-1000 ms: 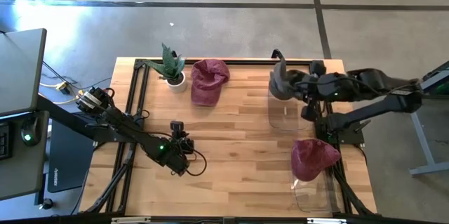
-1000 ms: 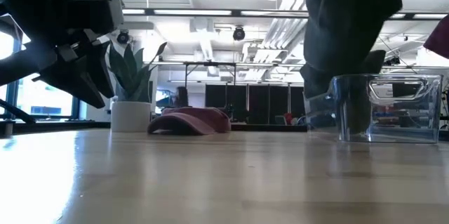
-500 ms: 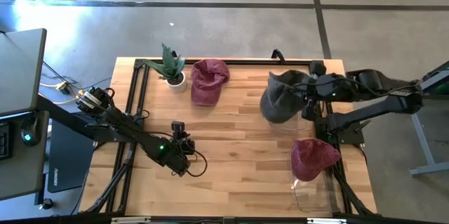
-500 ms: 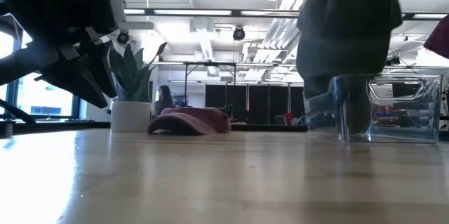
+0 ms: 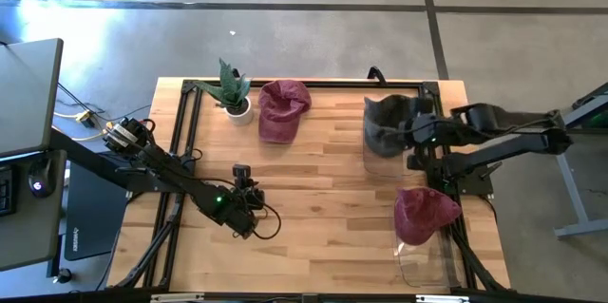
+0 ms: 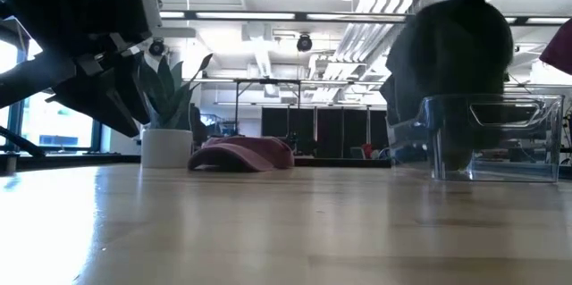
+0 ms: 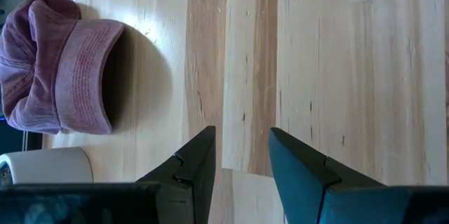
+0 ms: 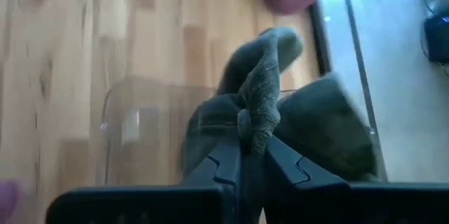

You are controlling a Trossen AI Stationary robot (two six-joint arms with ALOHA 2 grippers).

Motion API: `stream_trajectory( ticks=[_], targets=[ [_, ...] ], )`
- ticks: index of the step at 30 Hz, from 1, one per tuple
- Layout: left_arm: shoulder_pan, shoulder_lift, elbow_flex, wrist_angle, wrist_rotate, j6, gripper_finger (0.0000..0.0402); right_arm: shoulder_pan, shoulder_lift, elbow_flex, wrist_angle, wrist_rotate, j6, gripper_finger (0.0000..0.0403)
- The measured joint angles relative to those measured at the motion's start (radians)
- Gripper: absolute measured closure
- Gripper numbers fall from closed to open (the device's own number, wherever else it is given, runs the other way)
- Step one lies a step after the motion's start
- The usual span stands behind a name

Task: Pick & Place hat
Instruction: Put the black cap into the top transparent bin

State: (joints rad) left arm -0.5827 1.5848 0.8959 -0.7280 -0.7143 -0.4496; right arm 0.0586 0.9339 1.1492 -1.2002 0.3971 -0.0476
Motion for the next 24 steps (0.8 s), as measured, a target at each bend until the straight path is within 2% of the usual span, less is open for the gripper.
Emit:
stream_trajectory(
  ticks=[3,8,14,22,24],
  targets=[
    [0.0,0.0,0.0,0.002,0.0,0.0,0.0275,0.0,0.0,-0.082,0.019,0.017,-0.045,0.0373],
    [0.0,0.0,0.0,0.004,0.0,0.0,0.0275,0.0,0.0,-0.206,0.094,0.201,-0.15,0.0375],
    [0.0,0.0,0.0,0.005,0.0,0.001,0.0275,-0.001,0.0,-0.277,0.192,0.385,-0.321,0.037],
    [0.0,0.0,0.0,0.032,0.001,0.02,0.0275,-0.086,0.0,-0.368,0.299,0.435,-0.389,0.035],
    [0.0,0.0,0.0,0.035,0.004,0.025,0.0275,-0.108,0.0,-0.403,0.36,0.481,-0.429,0.0343]
  ],
)
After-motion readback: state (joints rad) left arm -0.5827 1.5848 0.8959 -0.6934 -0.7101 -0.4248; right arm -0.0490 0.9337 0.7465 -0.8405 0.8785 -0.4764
